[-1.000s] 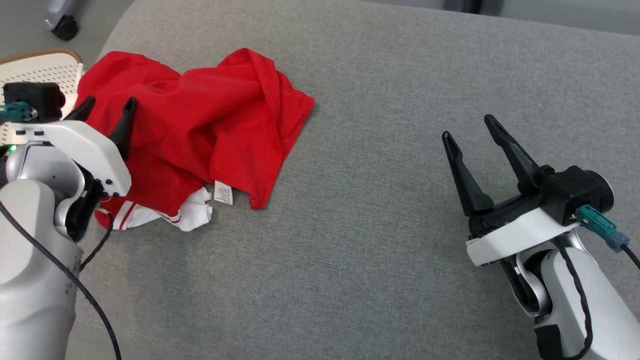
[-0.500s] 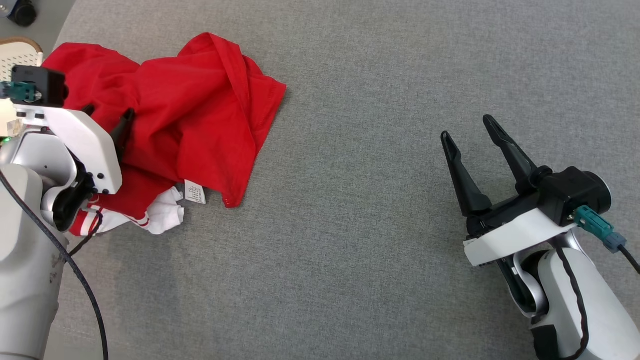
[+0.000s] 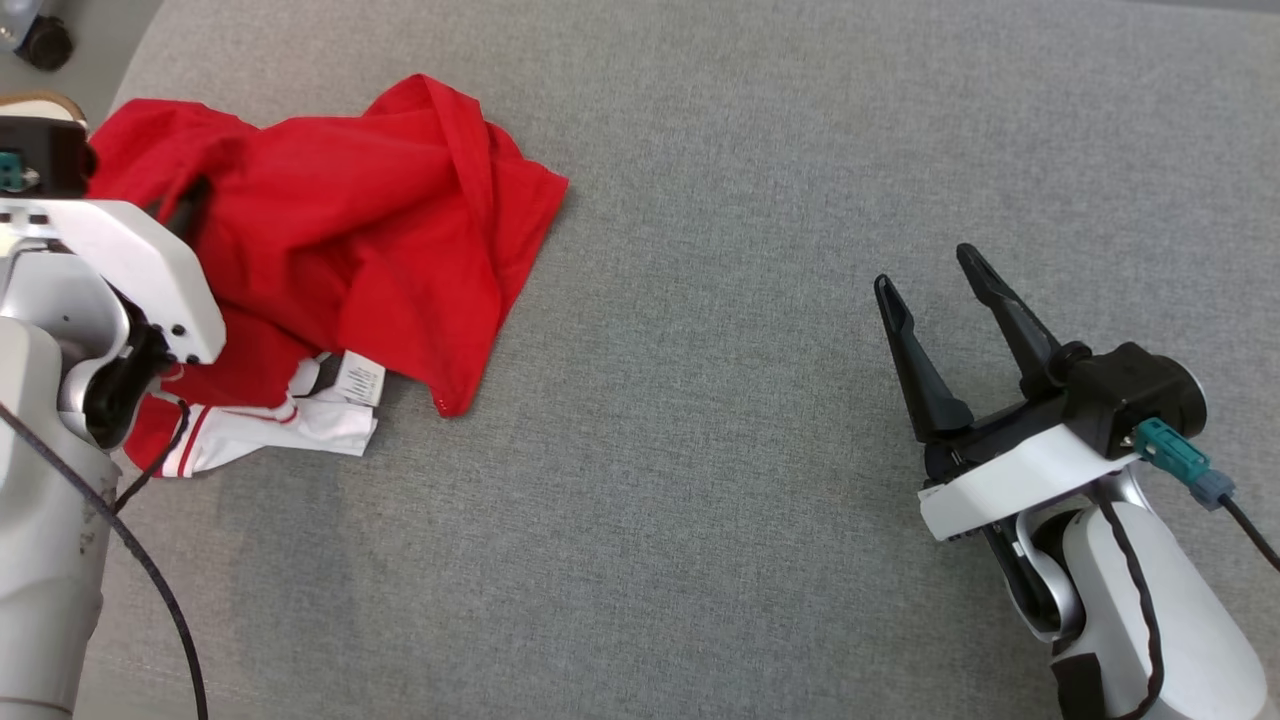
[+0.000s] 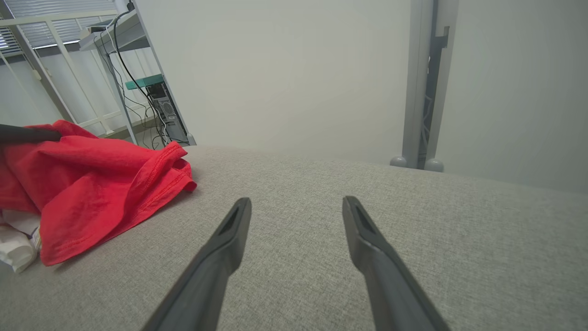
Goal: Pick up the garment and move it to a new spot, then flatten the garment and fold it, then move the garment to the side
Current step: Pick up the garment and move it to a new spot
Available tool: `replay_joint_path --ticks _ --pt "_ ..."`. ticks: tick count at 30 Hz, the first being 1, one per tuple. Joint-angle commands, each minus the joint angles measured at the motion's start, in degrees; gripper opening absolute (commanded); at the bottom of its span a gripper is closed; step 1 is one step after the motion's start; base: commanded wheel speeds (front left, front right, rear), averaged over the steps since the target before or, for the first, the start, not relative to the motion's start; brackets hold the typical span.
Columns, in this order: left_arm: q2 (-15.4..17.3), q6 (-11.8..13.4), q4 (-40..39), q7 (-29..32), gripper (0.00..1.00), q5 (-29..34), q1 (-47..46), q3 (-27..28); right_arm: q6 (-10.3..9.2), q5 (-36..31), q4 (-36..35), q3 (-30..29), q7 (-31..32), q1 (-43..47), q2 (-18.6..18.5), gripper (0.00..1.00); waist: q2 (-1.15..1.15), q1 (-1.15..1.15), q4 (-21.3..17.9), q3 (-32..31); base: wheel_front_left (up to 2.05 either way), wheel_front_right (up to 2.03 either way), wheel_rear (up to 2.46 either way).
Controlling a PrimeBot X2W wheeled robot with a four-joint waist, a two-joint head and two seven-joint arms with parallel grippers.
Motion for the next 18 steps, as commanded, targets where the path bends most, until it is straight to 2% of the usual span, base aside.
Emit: replay_joint_path --ticks 1,5,10,18 --pt "0.5 1.3 -0.8 -2.5 0.0 0.1 -0.6 1.1 0.01 0.2 0.7 0.1 -0.6 0.2 0.1 1.0 0.0 0.0 -0.1 -1.2 0.0 0.0 0.0" --pt "-0.1 3.5 -2.6 -9.8 0.0 -0.1 -1.0 3.4 0.01 0.6 2.0 0.4 -1.5 0.5 0.6 1.0 0.0 0.0 -0.4 -3.6 0.0 0.0 0.0" --pt "-1.2 4.4 -5.2 -16.6 0.0 -0.8 -0.3 5.3 0.01 1.2 3.8 0.4 -2.4 1.3 1.2 1.0 0.0 0.0 -0.8 -7.1 0.0 0.0 0.0" --pt "-0.9 5.2 -10.7 -20.6 0.0 -0.2 1.8 5.8 0.01 2.3 5.8 0.7 -3.4 2.3 2.5 1.0 0.0 0.0 -2.5 -11.6 0.0 0.0 0.0"
